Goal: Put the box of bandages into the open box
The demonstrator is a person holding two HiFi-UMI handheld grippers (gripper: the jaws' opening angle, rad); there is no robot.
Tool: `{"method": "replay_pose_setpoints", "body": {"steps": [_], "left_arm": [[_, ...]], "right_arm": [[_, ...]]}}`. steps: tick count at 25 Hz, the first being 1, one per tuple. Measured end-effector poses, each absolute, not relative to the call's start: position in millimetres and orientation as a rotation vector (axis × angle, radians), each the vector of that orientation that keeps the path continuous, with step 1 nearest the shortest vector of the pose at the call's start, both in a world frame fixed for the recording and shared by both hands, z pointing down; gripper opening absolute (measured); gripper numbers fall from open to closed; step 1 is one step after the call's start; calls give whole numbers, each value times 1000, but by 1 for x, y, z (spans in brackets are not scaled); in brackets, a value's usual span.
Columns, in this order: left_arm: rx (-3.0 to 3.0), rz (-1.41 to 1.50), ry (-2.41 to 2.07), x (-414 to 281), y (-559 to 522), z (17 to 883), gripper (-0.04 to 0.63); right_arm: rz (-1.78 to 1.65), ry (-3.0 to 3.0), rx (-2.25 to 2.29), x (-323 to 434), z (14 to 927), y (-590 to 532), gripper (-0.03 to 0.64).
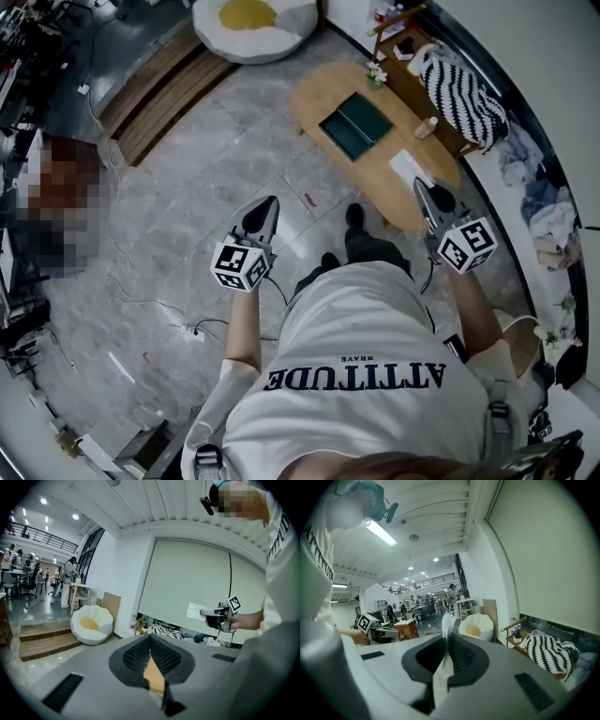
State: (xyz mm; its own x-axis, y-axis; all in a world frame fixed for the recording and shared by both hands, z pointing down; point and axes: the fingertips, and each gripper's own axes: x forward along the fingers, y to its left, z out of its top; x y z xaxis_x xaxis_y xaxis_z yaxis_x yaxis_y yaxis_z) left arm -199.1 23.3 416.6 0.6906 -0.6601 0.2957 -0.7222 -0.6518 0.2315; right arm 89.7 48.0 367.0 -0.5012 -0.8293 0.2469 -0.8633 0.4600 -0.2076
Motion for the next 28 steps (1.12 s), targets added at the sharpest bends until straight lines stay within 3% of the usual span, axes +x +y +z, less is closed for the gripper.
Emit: {"method": "replay_pose_setpoints", "body": {"steps": [28], "left_arm": [[2445, 353, -1197, -79, -125, 441, 21]], "right_arm": [[790, -2625, 1253, 180, 449, -133, 29]]}}
